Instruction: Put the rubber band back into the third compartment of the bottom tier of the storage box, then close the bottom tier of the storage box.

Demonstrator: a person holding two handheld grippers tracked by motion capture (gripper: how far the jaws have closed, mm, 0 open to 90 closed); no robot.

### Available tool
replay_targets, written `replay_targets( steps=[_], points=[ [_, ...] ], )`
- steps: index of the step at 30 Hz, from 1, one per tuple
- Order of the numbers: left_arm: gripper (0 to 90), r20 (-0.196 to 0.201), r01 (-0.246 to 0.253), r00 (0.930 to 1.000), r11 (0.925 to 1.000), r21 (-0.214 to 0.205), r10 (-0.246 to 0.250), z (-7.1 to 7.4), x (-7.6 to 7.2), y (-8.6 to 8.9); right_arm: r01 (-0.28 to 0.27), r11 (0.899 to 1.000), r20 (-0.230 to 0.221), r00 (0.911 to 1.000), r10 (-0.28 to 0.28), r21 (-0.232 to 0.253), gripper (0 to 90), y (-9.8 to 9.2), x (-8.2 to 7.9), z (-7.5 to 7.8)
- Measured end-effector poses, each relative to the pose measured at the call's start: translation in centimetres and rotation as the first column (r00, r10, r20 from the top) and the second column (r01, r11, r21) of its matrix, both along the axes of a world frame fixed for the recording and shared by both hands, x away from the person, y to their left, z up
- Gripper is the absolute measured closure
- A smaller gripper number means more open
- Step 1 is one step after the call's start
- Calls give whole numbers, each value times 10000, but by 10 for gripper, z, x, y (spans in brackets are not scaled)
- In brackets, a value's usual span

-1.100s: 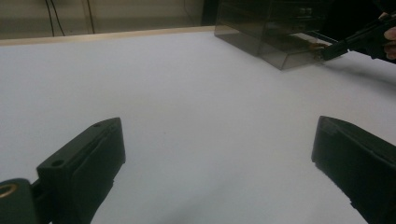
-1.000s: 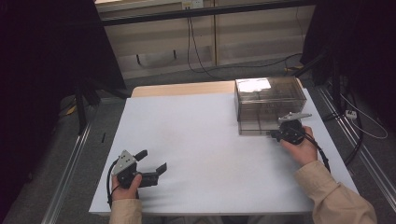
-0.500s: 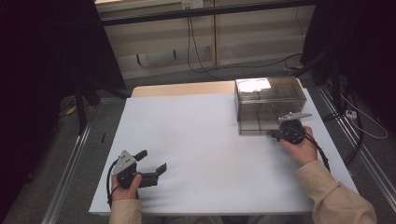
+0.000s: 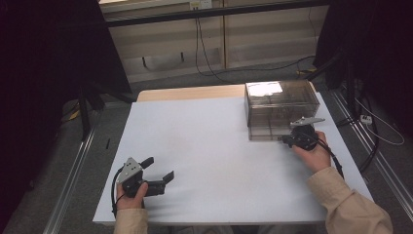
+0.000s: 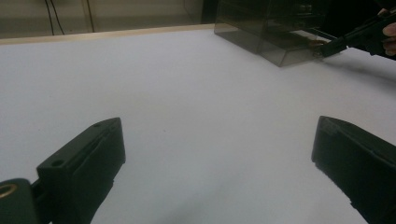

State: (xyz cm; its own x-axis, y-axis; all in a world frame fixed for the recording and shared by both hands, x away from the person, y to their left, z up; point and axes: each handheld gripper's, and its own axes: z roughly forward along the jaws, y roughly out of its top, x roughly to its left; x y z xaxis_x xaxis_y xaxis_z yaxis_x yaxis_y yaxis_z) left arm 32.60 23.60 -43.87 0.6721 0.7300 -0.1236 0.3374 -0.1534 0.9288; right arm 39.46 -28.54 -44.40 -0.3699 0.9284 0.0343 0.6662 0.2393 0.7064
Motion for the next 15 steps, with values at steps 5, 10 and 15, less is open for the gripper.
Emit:
replay_targets(
  steps=[5,10,15],
  points=[
    [29,1,-7,10000,10000,-9,7,0,0,0,20,10000,-4,10000,-20,-5,900,0,0,0],
    [28,-31,-25,10000,10000,-51,25,-1,0,0,32,10000,-16,10000,-32,0,900,0,1,0],
    [28,-21,-4,10000,10000,-3,4,-1,0,0,88,10000,2,10000,-88,11,900,-1,3,0]
  ],
)
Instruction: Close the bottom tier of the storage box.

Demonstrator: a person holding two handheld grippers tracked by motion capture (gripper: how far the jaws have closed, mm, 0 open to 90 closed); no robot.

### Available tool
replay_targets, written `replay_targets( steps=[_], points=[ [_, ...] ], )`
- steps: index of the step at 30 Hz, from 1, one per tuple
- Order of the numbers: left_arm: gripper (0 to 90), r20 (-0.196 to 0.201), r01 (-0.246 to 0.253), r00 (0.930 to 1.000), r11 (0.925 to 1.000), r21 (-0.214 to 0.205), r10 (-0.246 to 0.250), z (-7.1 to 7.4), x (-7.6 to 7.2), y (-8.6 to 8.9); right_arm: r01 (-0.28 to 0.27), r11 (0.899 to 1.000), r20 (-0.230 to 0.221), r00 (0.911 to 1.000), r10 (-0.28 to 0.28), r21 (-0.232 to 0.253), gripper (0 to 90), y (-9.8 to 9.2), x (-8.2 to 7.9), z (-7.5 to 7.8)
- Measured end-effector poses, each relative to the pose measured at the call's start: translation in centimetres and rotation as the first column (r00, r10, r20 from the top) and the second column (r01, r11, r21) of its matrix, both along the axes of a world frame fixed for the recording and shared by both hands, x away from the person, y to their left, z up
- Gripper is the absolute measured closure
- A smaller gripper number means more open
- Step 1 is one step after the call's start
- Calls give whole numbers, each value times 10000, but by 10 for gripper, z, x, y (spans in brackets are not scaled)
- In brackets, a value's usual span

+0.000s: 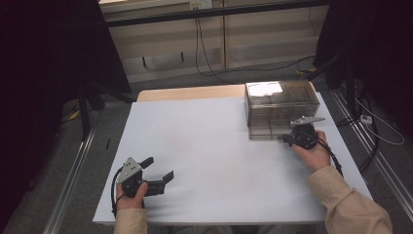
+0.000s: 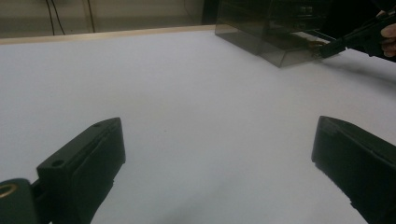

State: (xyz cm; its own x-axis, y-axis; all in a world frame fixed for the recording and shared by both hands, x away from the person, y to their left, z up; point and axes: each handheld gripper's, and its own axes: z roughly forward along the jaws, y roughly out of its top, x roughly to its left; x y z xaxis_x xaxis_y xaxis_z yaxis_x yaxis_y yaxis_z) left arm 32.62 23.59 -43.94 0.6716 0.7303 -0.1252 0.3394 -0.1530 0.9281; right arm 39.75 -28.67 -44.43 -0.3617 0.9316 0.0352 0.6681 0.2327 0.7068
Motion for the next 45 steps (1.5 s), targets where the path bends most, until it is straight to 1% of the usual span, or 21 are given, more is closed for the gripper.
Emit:
replay_targets(
  steps=[8,9,15,20,29,33,36,41,45],
  points=[
    [29,-12,-34,10000,10000,-36,34,0,-1,0,118,9999,60,9999,-119,37,900,-2,2,-1],
    [28,-13,-8,10000,10000,11,8,0,0,0,145,9999,37,9999,-145,37,900,-2,2,-1],
    [28,-4,-50,10000,10000,-20,50,0,-1,1,120,9999,62,9999,-119,-115,900,-1,4,0],
    [28,-46,-52,10000,10000,-13,52,0,-1,1,165,9999,152,9997,-164,-52,900,-1,7,0],
    [29,-16,-43,10000,10000,-5,43,0,-1,1,267,9996,194,9995,-265,-93,900,0,9,-1],
    [28,-26,-40,10000,10000,-11,40,0,-1,1,302,9992,234,9993,-296,-244,900,-2,10,-2],
    [28,-21,-47,10000,10000,8,47,0,-1,1,304,9994,289,9991,-299,-178,900,-3,11,-3],
    [28,-22,-46,10000,10000,2,46,0,-1,1,275,9992,162,9995,-270,-274,900,0,11,-4],
    [28,-7,-39,10000,10000,-13,39,1,-1,1,292,9992,251,9993,-285,-273,900,1,11,-4]
  ],
)
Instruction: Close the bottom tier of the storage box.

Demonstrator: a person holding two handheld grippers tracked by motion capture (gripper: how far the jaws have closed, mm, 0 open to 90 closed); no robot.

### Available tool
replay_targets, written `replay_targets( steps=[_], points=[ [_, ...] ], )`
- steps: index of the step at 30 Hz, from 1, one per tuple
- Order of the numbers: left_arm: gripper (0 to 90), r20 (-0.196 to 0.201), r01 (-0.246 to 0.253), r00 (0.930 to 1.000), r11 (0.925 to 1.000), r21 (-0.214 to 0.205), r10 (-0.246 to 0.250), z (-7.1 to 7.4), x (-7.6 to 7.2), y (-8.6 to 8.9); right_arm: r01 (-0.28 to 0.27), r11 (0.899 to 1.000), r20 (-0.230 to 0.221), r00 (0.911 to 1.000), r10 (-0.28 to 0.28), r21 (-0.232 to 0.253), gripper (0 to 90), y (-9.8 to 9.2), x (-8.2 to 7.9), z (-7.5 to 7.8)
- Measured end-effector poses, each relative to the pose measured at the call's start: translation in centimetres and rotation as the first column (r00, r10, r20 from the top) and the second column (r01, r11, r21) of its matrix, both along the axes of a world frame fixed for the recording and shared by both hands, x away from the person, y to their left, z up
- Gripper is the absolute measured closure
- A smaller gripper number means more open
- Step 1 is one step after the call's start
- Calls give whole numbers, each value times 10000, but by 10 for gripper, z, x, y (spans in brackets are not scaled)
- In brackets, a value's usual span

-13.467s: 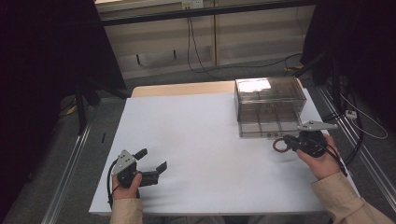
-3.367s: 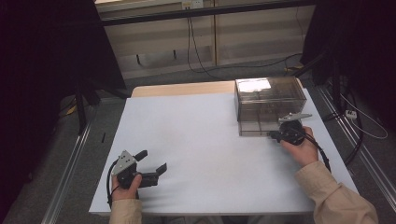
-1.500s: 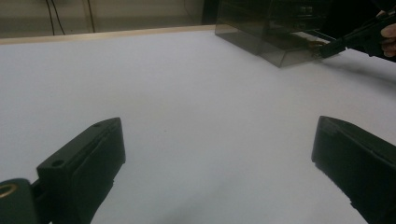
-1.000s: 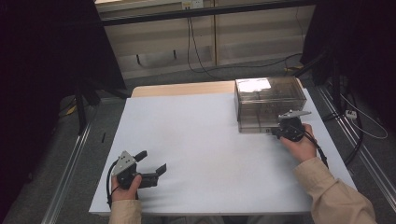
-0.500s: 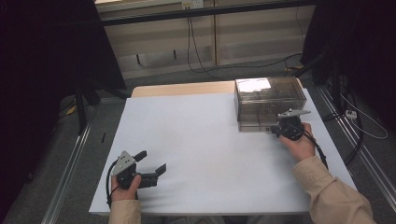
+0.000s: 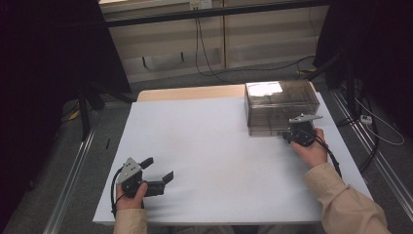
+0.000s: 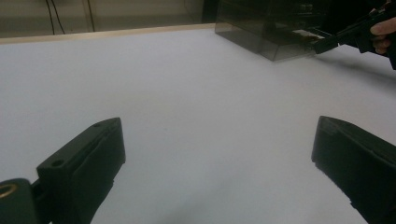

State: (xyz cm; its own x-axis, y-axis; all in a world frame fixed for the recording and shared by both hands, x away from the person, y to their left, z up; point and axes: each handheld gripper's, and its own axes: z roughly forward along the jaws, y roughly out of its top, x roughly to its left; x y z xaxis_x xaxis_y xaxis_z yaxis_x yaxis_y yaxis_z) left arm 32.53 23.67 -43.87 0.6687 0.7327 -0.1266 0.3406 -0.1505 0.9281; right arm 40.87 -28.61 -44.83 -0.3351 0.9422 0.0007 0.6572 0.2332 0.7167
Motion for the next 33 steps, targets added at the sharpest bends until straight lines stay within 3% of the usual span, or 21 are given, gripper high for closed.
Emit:
replay_targets(
  steps=[33],
  points=[
    [28,-23,19,10000,10000,8,-19,0,1,1,280,9995,246,9993,-277,-143,900,1,9,0]
  ],
)
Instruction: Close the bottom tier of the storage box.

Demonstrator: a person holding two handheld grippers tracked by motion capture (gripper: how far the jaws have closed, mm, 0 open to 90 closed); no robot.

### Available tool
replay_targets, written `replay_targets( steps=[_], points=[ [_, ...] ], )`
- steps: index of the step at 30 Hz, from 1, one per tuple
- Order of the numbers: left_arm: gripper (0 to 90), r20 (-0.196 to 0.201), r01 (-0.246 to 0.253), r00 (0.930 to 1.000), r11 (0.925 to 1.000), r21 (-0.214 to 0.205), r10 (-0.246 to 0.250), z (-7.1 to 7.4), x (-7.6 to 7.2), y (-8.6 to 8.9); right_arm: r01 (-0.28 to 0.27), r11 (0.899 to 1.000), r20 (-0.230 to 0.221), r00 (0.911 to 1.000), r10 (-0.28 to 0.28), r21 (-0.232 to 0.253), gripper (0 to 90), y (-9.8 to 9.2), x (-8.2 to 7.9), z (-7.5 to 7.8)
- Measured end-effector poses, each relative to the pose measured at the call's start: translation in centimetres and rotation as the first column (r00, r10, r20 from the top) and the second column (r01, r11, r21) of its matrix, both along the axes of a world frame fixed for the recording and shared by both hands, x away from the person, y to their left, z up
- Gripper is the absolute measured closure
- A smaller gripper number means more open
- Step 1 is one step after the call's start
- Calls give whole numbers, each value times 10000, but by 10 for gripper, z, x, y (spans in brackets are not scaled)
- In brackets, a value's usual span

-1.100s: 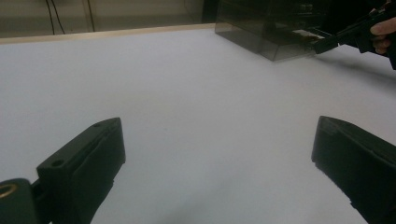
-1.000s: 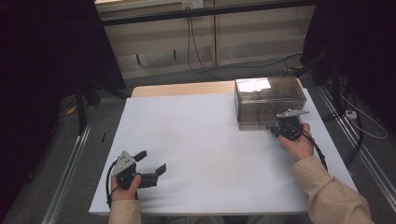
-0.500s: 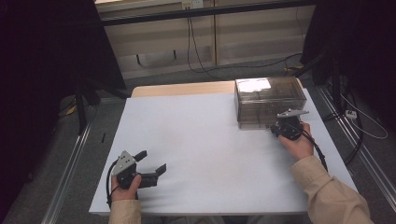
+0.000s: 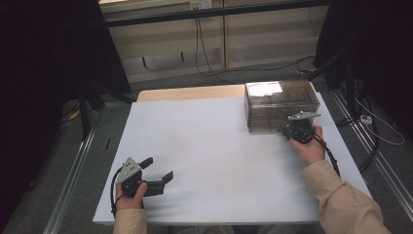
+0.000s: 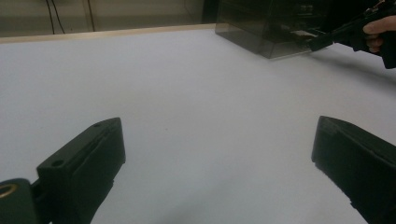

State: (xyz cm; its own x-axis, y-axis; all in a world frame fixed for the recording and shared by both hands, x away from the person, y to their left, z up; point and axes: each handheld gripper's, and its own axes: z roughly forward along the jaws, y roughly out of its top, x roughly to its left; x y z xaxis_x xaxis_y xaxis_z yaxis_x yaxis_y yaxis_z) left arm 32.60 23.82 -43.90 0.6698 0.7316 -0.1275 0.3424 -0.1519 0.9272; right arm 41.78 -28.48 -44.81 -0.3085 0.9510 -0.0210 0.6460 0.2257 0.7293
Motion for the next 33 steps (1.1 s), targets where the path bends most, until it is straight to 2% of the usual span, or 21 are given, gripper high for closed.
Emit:
replay_targets(
  steps=[18,33],
  points=[
    [28,-50,18,10000,10000,-22,-18,0,0,-1,288,9995,74,9996,-287,-111,900,-2,6,-3],
    [28,-45,17,10000,10000,5,-17,-1,0,-1,317,9994,143,9994,-316,-118,900,-2,10,-3]
  ],
)
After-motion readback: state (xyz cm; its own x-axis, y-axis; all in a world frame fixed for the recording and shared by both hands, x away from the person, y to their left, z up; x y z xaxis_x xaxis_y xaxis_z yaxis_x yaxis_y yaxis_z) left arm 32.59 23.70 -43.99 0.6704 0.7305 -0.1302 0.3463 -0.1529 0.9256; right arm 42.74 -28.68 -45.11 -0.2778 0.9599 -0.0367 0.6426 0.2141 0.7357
